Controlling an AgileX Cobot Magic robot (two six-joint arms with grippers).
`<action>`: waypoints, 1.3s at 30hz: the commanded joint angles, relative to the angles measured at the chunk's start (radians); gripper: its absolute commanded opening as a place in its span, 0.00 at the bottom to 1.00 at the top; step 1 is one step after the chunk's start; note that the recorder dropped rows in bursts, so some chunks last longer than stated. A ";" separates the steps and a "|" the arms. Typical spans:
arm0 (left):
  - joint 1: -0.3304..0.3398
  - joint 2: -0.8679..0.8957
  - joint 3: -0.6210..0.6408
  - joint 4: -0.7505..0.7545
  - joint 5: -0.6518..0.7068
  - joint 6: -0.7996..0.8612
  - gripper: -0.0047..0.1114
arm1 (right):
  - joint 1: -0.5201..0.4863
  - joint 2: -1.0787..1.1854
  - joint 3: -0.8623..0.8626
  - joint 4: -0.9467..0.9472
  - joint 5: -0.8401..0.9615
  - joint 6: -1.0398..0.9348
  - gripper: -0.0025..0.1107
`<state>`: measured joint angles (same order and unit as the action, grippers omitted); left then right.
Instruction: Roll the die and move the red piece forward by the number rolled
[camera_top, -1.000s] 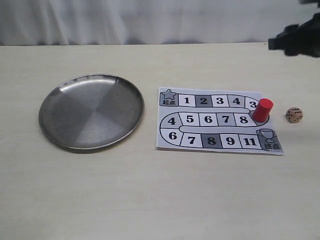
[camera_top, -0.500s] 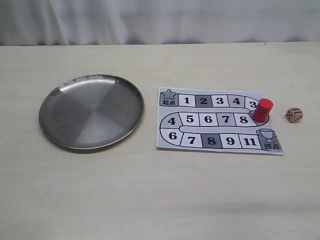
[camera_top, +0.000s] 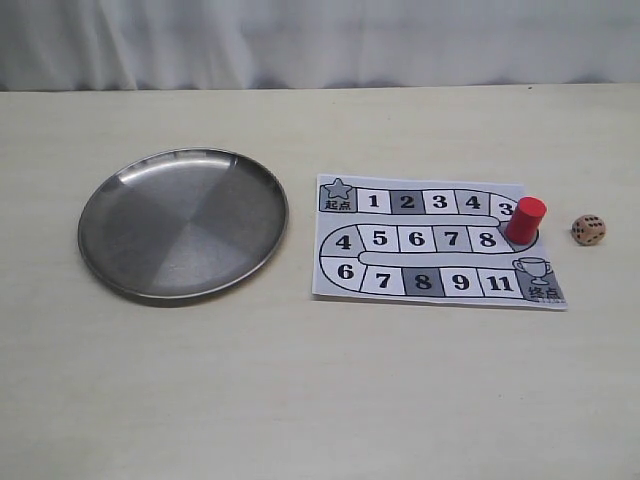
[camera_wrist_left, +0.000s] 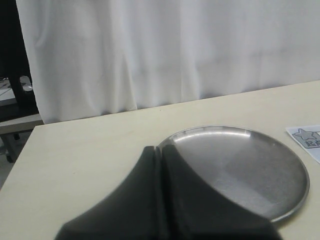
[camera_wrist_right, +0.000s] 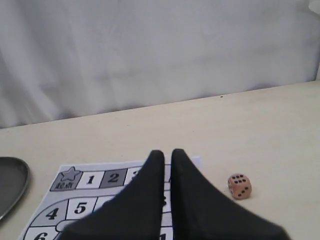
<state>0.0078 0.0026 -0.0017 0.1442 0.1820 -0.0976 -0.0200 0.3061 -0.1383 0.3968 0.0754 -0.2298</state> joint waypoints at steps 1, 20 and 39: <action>-0.008 -0.003 0.002 0.000 -0.009 -0.001 0.04 | -0.001 -0.099 0.084 0.003 0.005 -0.049 0.06; -0.008 -0.003 0.002 0.000 -0.009 -0.001 0.04 | -0.001 -0.192 0.138 -0.223 0.027 0.051 0.06; -0.008 -0.003 0.002 0.000 -0.009 -0.001 0.04 | -0.001 -0.192 0.138 -0.447 0.027 0.321 0.06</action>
<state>0.0078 0.0026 -0.0017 0.1442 0.1820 -0.0976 -0.0200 0.1170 -0.0036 -0.0388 0.1124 0.0887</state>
